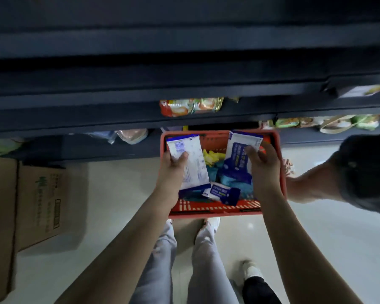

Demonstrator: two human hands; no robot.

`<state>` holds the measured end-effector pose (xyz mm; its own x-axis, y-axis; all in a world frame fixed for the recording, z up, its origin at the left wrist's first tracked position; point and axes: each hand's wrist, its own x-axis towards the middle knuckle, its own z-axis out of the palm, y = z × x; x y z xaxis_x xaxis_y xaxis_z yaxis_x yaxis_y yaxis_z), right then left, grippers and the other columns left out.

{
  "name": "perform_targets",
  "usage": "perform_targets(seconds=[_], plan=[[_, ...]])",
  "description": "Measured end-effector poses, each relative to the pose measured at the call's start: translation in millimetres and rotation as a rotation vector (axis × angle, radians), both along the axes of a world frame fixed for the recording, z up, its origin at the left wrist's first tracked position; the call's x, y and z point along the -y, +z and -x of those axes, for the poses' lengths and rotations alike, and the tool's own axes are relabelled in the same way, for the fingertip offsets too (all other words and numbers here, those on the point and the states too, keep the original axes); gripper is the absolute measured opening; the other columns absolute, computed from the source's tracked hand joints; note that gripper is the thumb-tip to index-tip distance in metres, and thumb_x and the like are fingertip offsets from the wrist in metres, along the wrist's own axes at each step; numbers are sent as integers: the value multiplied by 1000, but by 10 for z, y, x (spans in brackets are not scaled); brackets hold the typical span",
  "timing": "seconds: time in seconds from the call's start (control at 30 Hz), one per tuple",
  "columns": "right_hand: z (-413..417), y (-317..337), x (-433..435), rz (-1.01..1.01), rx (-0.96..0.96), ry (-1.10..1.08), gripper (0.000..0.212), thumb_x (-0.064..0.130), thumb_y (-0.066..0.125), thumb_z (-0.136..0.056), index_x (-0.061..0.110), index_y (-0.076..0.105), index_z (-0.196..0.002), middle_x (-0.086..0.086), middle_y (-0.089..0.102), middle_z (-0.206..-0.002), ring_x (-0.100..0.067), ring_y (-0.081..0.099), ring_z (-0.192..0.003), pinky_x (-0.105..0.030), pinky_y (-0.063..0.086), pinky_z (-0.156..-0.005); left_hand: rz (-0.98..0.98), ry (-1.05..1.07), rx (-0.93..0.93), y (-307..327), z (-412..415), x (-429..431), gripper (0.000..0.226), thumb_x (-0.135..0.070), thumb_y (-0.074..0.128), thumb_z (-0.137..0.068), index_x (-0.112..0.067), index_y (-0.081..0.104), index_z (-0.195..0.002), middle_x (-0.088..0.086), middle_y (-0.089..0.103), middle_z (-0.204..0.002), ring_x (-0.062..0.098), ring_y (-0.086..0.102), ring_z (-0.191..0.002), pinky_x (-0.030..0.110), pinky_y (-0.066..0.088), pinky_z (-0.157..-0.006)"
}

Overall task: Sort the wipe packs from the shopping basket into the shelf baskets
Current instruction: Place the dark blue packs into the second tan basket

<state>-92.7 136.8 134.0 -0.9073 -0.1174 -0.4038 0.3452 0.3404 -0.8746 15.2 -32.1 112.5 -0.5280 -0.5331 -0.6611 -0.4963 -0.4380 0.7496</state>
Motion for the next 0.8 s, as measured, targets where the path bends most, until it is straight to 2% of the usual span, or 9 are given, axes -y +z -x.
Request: perform_targets(seconds=[0.07, 0.13, 0.2, 0.27, 0.37, 0.47, 0.57, 0.63, 0.8], plan=[[-61, 519, 79, 51, -15, -26, 17, 42, 59, -88, 33, 61, -102, -13, 70, -98, -37, 68, -93, -58, 55, -83, -84, 6, 0, 500, -34, 71, 41, -43, 69, -85, -18, 49, -111, -3, 66, -103, 18, 65, -96, 32, 53, -72], [-153, 970, 156, 105, -51, -53, 22, 51, 57, -84, 35, 61, -99, -15, 68, -98, -30, 67, -88, -49, 54, -87, -141, 11, -72, 912, -79, 147, 70, -54, 82, -64, -20, 50, -116, -3, 69, -109, 18, 68, -99, 42, 55, -84], [-250, 1301, 242, 162, -119, -112, 6, 39, 55, -91, 40, 61, -90, -4, 69, -92, -17, 62, -81, -40, 50, -80, -151, 21, -134, 1260, -92, 227, 90, -59, 89, -44, -22, 52, -118, 0, 70, -114, 20, 70, -100, 46, 54, -91], [-296, 1590, 345, 207, -157, -129, 17, 26, 53, -97, 41, 61, -91, 3, 69, -89, -17, 62, -79, -41, 51, -77, -186, 28, -198, 1559, -73, 295, 104, -60, 90, -36, -20, 50, -123, 3, 70, -115, 19, 70, -98, 44, 55, -90], [-220, 1920, 425, 308, -109, -77, 12, 24, 54, -98, 27, 59, -109, -4, 72, -96, -24, 71, -87, -43, 58, -77, -200, -15, -258, 1933, 7, 383, 96, -53, 89, -47, -20, 48, -128, 1, 70, -114, 16, 71, -96, 31, 58, -70], [3, 2203, 480, 374, -48, -16, 15, 20, 62, -93, 24, 61, -107, -8, 73, -100, -26, 72, -91, -44, 58, -79, -190, -15, -312, 2180, 135, 459, 90, -46, 88, -57, -17, 48, -132, 1, 70, -112, 15, 71, -92, 26, 54, -62], [244, 2398, 519, 438, -3, 83, 23, 2, 65, -87, 11, 63, -108, -13, 72, -101, -29, 71, -86, -44, 58, -78, -263, 36, -360, 2476, 263, 472, 59, -40, 79, -75, -7, 52, -116, 1, 62, -78, 10, 64, -63, 21, 51, -56], [411, 2530, 517, 443, -20, 161, 29, -1, 66, -86, 10, 62, -112, -11, 73, -102, -27, 71, -88, -41, 58, -77, -355, 116, -394, 2644, 343, 496, 34, -37, 69, -85, -11, 60, -105, 3, 63, -82, 12, 64, -73, 26, 53, -71], [855, 2975, 620, 395, -220, 241, 36, 9, 68, -88, 16, 58, -121, -1, 75, -99, -19, 73, -90, -36, 59, -76, -393, 208, -574, 3138, 589, 670, 52, -41, 47, -94, -8, 48, -135, 21, 57, -131, 30, 59, -117, 42, 37, -110]])
